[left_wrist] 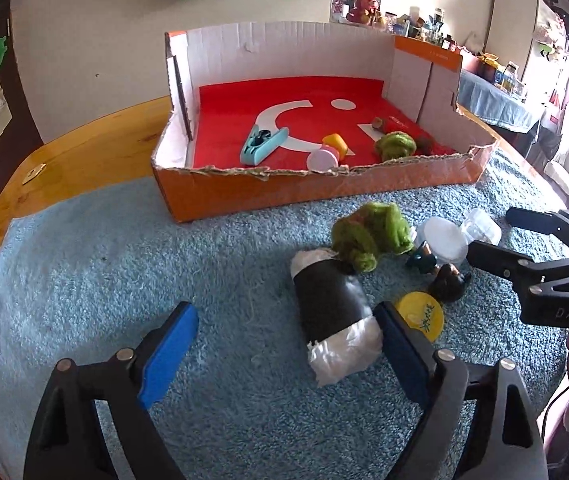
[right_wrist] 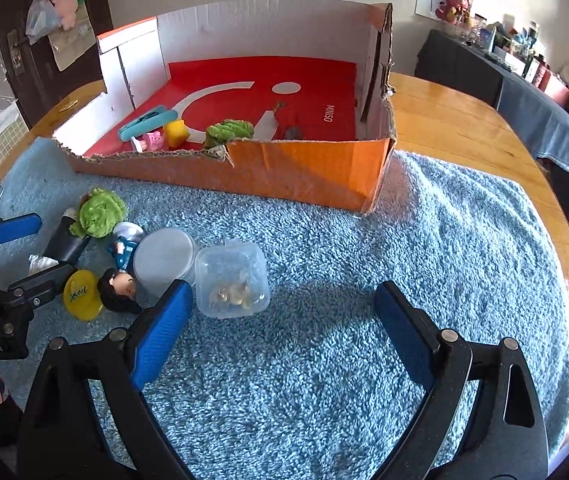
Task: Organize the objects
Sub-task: 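Move the right tool to the clear plastic container while the left approaches the black cylinder, then close the right tool on the clear container while the left grasps the black-and-white cylinder, then carry the clear container with the right tool into the box while the left carries the cylinder, then lower and release the container onto the white dot while the left releases the cylinder, then withdraw both tools from the box back over the toys on the towel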
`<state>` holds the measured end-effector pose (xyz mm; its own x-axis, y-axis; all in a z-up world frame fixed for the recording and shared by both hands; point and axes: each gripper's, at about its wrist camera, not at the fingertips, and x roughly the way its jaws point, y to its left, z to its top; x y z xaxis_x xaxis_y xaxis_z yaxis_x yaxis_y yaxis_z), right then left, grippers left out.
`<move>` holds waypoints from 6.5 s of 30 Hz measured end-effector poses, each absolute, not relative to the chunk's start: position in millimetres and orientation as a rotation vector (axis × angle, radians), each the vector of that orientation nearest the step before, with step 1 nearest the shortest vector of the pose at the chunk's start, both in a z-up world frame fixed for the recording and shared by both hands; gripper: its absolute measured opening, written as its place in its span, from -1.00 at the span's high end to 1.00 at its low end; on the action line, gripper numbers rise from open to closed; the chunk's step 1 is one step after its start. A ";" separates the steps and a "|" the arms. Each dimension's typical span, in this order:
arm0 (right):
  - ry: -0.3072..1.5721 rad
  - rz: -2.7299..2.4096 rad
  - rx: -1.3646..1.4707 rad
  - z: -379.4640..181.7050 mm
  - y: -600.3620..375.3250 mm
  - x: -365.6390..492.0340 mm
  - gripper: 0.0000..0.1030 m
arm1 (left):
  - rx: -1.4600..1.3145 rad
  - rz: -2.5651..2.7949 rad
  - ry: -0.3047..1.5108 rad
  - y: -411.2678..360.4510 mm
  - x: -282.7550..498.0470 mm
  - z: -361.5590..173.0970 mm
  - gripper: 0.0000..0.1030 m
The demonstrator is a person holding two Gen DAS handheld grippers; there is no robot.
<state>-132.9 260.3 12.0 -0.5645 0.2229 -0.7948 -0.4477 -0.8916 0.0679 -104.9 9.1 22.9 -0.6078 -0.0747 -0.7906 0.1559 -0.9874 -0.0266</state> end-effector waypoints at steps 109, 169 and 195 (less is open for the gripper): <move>0.158 2.489 -1.375 64.0 339.7 -307.5 0.36 | 1.454 -2.672 0.105 -50.5 -295.4 61.5 0.26; 0.224 2.339 -1.618 34.1 364.3 -329.8 0.33 | 1.564 -2.588 0.084 -50.3 -299.1 37.7 0.25; 0.189 2.393 -1.521 68.5 357.7 -305.9 0.10 | 1.432 -2.648 0.073 -54.5 -269.2 76.5 0.11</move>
<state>-305.9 357.7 68.5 -0.3952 0.1794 -0.9009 -0.3185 -0.9467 -0.0487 -269.2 -54.5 76.5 -0.5413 -0.0909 -0.8359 0.1370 -0.9904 0.0189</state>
